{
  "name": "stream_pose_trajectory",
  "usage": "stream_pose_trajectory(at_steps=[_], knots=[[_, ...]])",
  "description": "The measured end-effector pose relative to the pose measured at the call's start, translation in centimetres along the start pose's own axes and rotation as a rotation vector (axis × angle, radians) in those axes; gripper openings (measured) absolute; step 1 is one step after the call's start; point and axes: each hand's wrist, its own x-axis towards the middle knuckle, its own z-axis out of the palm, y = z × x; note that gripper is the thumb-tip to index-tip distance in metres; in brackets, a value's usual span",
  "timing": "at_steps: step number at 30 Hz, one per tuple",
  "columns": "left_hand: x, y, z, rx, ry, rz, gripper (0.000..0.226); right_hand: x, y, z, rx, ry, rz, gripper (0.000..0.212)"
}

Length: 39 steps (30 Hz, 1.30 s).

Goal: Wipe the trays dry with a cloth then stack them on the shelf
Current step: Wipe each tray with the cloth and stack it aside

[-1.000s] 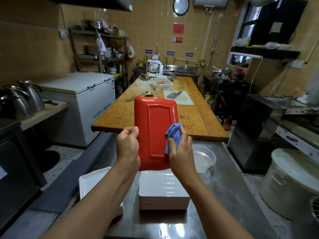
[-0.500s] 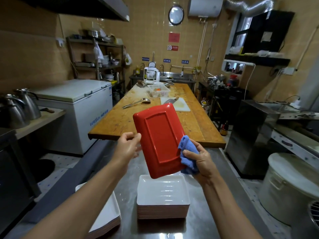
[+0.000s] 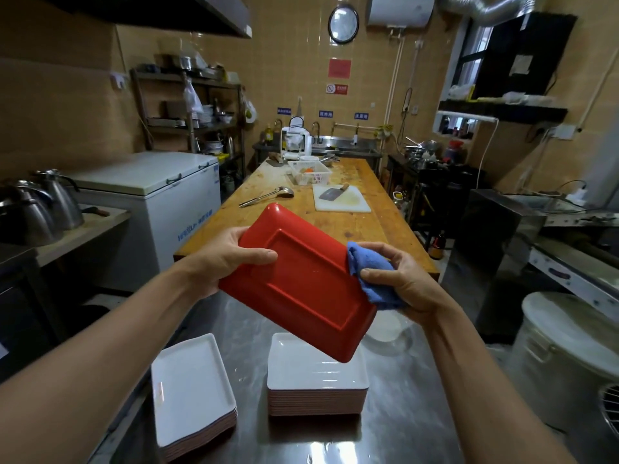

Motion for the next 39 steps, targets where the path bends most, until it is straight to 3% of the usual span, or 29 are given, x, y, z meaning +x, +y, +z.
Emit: stream_pose_trajectory(at_steps=[4, 6, 10, 19, 24, 28, 39], knots=[[-0.2, -1.5, 0.5, -0.137, 0.088, 0.007, 0.099, 0.6, 0.1, 1.3, -0.402, 0.180, -0.196, 0.026], [-0.2, -2.2, 0.7, -0.182, 0.146, -0.002, 0.099, 0.7, 0.7, 1.9, -0.659, 0.285, -0.313, 0.025], [0.0, -2.6, 1.2, -0.286, 0.248, -0.035, 0.060, 0.3, 1.7, 2.3, -0.907, 0.329, -0.411, 0.040], [1.0, -2.4, 2.6, -0.536, 0.479, -0.199, 0.011, -1.6, 4.3, 3.7, -1.040, 0.342, -0.543, 0.044], [1.3, -2.9, 4.6, -0.596, 0.469, -0.218, 0.012, -1.2, 6.0, 7.1, -1.196, 0.427, -0.679, 0.039], [1.1, -3.4, 5.3, -0.638, 0.444, -0.199, 0.043, -0.7, 6.4, 11.0, -1.174, 0.397, -0.710, 0.037], [-1.1, -3.8, 4.3, -0.570, 0.520, -0.024, 0.023, 2.9, 3.4, 12.5, -1.208, 0.180, -0.445, 0.046]])
